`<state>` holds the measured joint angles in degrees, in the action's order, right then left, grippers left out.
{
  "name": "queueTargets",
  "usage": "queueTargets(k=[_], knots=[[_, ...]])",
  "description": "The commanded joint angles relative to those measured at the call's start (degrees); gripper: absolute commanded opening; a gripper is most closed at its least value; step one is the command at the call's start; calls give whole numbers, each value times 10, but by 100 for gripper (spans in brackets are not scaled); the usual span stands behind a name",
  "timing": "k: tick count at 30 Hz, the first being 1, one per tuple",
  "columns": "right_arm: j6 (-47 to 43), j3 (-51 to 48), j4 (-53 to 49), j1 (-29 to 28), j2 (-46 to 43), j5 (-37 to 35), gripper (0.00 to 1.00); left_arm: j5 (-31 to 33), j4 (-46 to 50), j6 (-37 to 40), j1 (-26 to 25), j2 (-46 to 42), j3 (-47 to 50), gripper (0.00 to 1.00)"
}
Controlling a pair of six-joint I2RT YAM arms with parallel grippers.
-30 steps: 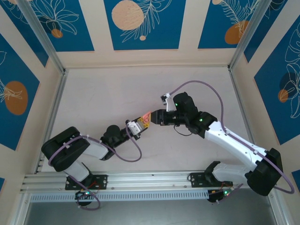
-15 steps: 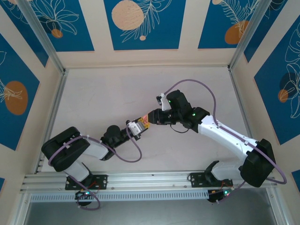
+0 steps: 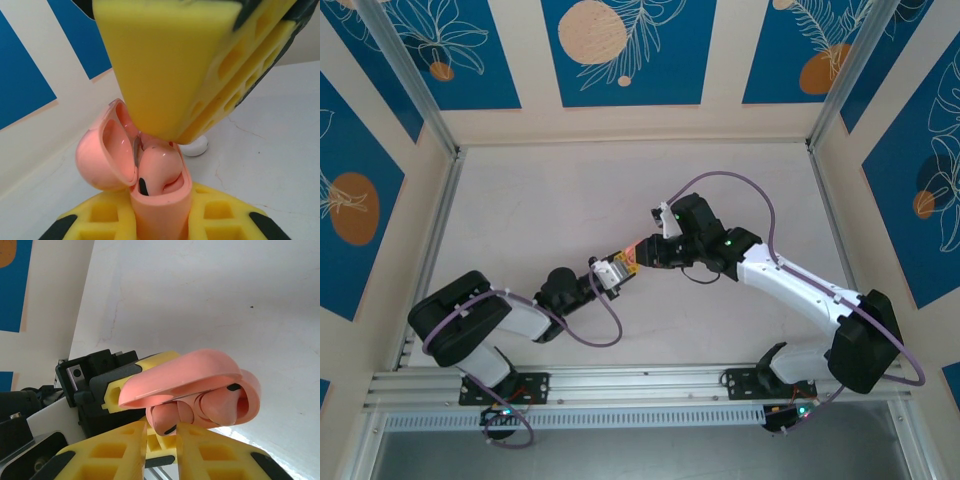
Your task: Insert the wireless bluetooth earbuds into the charging case
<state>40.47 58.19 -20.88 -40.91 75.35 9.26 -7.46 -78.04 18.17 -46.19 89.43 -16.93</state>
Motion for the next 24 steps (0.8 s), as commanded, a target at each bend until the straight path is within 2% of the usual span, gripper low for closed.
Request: queueTargets(k=[1,17,20,24], knots=[[-7,15,-10,-1,8,10,22,-13,-26,2,-9,-17,5,10],[-18,14,-2,-1,20,12,18,-14,-26,4,-10,-32,9,10],[-34,-1,20,-1,3,15,22,-11,-26,3,-10,-33,11,10],[-88,-36,60,6,-33,-5,33,-5,-26,-6,-10,-32,14,11]])
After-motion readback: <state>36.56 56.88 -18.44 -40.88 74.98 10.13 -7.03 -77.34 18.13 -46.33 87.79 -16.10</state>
